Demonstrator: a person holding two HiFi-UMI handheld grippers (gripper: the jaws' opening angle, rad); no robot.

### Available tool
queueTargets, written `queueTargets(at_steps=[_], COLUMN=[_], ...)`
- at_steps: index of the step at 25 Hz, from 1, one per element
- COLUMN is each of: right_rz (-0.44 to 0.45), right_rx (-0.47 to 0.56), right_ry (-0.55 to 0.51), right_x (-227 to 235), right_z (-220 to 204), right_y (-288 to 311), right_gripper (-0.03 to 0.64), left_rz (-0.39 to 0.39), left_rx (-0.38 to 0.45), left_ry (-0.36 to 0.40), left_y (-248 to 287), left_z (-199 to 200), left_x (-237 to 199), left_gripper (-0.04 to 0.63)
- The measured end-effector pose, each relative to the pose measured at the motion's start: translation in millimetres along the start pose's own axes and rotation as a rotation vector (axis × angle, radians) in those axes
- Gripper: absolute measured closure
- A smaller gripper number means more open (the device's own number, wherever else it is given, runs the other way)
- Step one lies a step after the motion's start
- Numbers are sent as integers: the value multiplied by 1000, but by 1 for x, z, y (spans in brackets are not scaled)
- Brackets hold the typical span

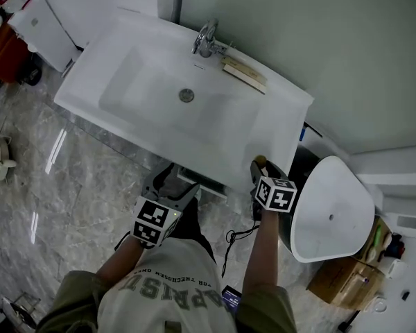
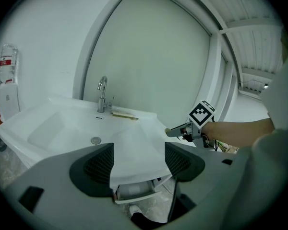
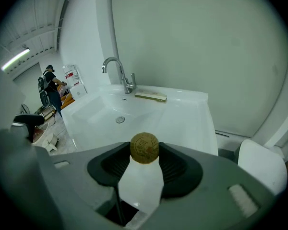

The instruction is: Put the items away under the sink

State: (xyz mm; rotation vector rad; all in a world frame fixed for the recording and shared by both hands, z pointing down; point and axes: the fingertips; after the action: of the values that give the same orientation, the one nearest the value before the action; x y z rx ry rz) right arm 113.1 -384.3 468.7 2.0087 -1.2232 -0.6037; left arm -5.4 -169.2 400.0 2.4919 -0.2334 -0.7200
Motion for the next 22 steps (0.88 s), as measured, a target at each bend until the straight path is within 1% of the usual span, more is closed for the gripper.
queueTargets(at_steps=[6, 11, 16, 22], right_rz=[0, 14, 35, 101], right_rx=[49, 90, 108, 132], right_ry=[54, 88, 77, 19], right_x=[-39, -62, -73, -79], right_z=[-13, -19, -27, -36], right_y=[-35, -55, -68, -83], right_gripper=[426, 426, 426, 426], left_rz=[-36, -46, -23, 25], left_rx=[-6, -19, -23, 7], left_ry=[18, 15, -7, -32], left_y=[-31, -43, -48, -54], left_z=[-17, -31, -47, -67], left_x=[1, 0, 0, 22], left_gripper=[278, 278, 278, 278])
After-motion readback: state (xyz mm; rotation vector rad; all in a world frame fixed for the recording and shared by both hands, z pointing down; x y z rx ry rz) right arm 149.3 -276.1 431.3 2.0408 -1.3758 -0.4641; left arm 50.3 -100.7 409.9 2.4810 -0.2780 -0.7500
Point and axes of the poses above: the fingertips, and each gripper's own axes: y forward along the fingers, x to its right, z out of its top, and after that the axes turned 12 degrees about -y, right-handed
